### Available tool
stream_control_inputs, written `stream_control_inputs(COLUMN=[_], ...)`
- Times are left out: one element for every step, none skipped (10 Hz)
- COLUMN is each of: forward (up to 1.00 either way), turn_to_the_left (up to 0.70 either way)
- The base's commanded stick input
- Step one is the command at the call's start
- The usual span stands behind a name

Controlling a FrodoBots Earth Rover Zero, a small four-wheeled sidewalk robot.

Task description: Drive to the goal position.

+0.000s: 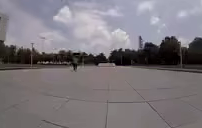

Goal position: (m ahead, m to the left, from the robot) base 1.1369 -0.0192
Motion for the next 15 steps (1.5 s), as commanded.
stream_control_inputs(forward=[0.50, 0.50, 0.50, 0.50, 0.50, 0.50, 0.50, 0.50, 0.50, 0.50, 0.50, 0.50, 0.50, 0.50, 0.50], turn_to_the_left=[-0.02, -0.02, -0.02, -0.02, -0.02, -0.02, -0.02, -0.02, -0.02, -0.02, -0.02, -0.02, -0.02, -0.02, -0.02])
